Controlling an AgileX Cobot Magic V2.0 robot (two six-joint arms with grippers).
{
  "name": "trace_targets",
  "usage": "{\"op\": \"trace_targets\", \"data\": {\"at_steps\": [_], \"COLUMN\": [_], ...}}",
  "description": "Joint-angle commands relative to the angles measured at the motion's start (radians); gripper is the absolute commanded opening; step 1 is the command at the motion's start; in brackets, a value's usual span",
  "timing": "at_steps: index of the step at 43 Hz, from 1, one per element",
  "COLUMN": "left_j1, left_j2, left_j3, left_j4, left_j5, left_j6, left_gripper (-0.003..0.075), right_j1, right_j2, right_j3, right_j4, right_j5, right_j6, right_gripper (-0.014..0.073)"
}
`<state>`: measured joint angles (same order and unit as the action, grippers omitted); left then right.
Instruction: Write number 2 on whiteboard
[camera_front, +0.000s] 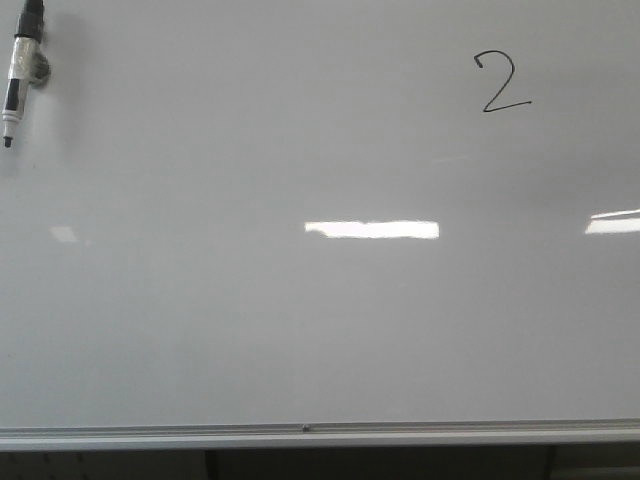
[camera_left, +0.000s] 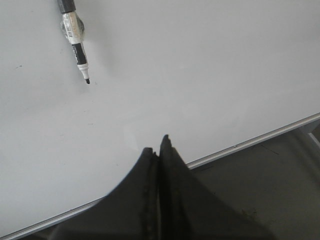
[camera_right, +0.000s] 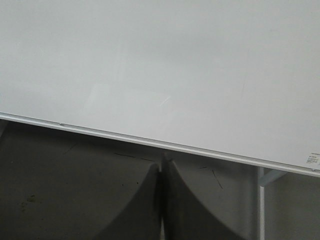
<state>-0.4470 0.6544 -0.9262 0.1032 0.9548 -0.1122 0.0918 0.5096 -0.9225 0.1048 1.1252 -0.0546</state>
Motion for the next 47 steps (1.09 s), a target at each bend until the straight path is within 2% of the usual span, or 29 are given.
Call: {"op": "trace_targets", "data": {"at_steps": [1, 27, 34, 39, 47], "left_j1": [-0.009, -0.009, 0.099, 0.18, 0.28], "left_j2": [0.001, -0.009, -0.071, -0.156, -0.337], "left_j3": [-0.032, -0.029, 0.014, 0.123, 0.404], "left_j4": [-0.004, -0.002, -0.036, -0.067, -0.071], "left_j5": [-0.064, -0.065, -0.081, -0.211, -0.548], "left_j6": [-0.001, -0.001, 0.0, 0.0, 0.0], "left_gripper": [-0.002, -0.002, -0.002, -0.002, -0.002], "right_j1": [-0.006, -0.006, -0.006, -0.006, -0.006], "right_j2": [0.003, 0.003, 0.003, 0.003, 0.003], "right_j3": [-0.023, -0.023, -0.023, -0.023, -0.023], "right_j4": [-0.006, -0.006, -0.006, -0.006, -0.006], "right_j5": [-0.067, -0.067, -0.067, -0.067, -0.067], "right_j6": [-0.002, -0.002, -0.002, -0.002, -0.002], "right_gripper": [-0.0068, -0.0068, -0.0068, -0.0068, -0.0068]}}
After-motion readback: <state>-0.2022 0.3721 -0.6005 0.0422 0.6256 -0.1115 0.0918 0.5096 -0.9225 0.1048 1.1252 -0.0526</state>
